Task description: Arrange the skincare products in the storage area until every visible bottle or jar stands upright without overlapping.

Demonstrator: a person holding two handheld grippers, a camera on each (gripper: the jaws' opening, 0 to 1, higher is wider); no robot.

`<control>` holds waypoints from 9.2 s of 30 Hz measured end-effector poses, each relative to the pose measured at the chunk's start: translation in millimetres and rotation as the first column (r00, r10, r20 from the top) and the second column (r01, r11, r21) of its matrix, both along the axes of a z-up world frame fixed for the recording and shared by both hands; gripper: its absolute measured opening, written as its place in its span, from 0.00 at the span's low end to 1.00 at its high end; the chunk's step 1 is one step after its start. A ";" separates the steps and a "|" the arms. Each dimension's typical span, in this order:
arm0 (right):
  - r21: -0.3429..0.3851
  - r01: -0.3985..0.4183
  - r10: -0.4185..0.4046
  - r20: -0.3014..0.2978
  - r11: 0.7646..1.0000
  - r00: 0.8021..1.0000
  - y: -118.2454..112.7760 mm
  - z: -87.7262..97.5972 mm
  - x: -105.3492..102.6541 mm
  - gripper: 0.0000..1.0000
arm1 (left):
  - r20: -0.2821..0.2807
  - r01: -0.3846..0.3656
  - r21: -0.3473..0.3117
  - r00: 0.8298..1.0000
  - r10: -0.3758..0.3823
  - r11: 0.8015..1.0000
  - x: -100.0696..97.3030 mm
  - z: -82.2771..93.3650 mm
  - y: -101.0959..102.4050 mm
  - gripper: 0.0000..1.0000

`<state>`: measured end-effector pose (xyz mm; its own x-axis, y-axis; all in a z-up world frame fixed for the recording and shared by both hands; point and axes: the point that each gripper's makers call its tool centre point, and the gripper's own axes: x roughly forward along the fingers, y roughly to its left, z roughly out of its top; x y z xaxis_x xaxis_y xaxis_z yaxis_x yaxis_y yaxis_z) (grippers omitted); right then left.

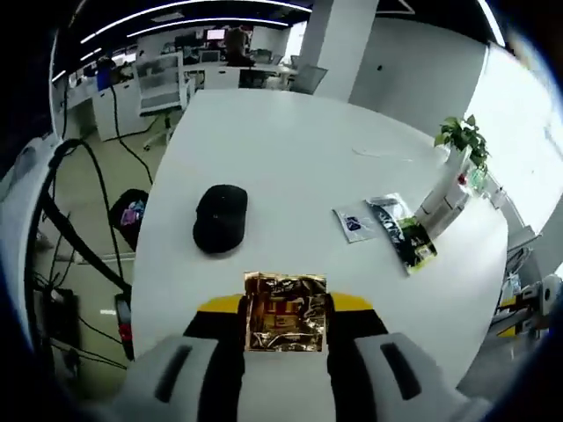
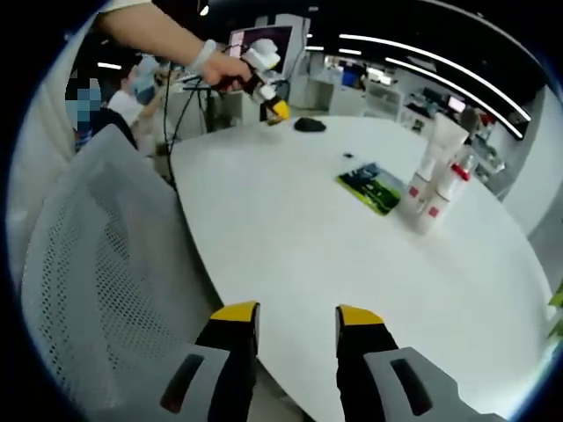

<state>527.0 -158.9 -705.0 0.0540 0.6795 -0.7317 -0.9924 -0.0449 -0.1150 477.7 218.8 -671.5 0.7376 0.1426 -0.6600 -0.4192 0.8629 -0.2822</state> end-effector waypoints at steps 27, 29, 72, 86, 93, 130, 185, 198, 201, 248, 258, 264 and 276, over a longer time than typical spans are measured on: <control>0.173 0.469 -0.402 -0.316 0.866 0.859 18.7 46.9 32.2 0.42 | 0.308 0.262 -0.079 0.924 -0.226 0.962 -34.5 32.2 -239.2 0.32; 0.225 0.504 -0.395 -0.396 0.834 0.829 27.0 58.2 30.3 0.42 | 0.313 0.292 0.016 0.907 -0.282 0.956 -33.4 40.8 -241.1 0.32; 0.238 0.241 0.119 -0.898 0.941 0.422 38.5 131.8 -104.5 0.00 | 0.630 0.629 -0.264 0.687 -0.363 0.731 -54.5 102.8 -341.2 0.09; 0.307 0.338 0.194 -0.924 0.889 0.329 43.7 149.4 -105.2 0.00 | 0.658 0.582 -0.266 0.692 -0.296 0.769 -57.4 111.7 -328.3 0.00; 0.314 0.312 0.191 -0.910 0.897 0.367 43.1 142.9 -114.6 0.06 | 0.680 0.465 -0.471 0.733 -0.027 0.750 -59.8 113.1 -300.0 0.00; 0.406 0.334 0.237 -0.863 0.850 0.446 68.4 160.1 -104.0 0.00 | 0.673 0.544 -0.444 0.727 -0.135 0.712 -65.0 109.6 -323.8 0.00; 0.338 0.311 0.217 -0.906 0.888 0.364 82.5 143.6 -120.9 0.00 | 0.636 0.409 -0.568 0.769 0.066 0.714 -79.7 98.8 -279.6 0.00; 0.302 0.284 0.130 -0.858 0.910 0.497 83.9 121.8 -101.0 0.03 | 0.618 0.309 -0.607 0.763 0.191 0.732 -102.3 91.5 -241.0 0.00; 0.193 0.196 0.001 -0.714 0.961 0.701 66.7 79.0 -86.6 0.05 | 0.610 0.286 -0.611 0.764 0.209 0.738 -104.5 89.7 -234.9 0.00; -0.011 0.000 0.000 0.033 1.000 0.999 19.1 -2.4 -34.2 0.29 | 0.313 0.060 -0.647 0.930 0.194 0.760 37.6 17.2 -96.6 0.00; -0.003 0.009 -0.009 0.035 1.000 0.999 19.3 -0.6 -32.2 0.29 | 0.219 -0.047 -0.648 0.944 0.246 0.760 69.2 -15.8 -93.4 0.00; 0.006 0.009 -0.009 0.034 1.000 0.999 20.5 0.5 -32.5 0.28 | 0.155 -0.117 -0.649 0.947 0.282 0.752 81.8 -39.9 -84.2 0.00; 0.008 0.025 -0.025 0.006 1.000 1.000 20.0 0.9 -31.3 0.28 | 0.076 -0.162 -0.611 0.962 0.261 0.775 94.8 -70.2 -74.7 0.00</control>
<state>495.7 -138.9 -704.1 0.0761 0.6839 -0.7256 -0.9924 -0.0187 -0.1217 572.5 144.1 -741.8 0.8310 -0.0763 -0.5511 -0.4817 0.3968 -0.7813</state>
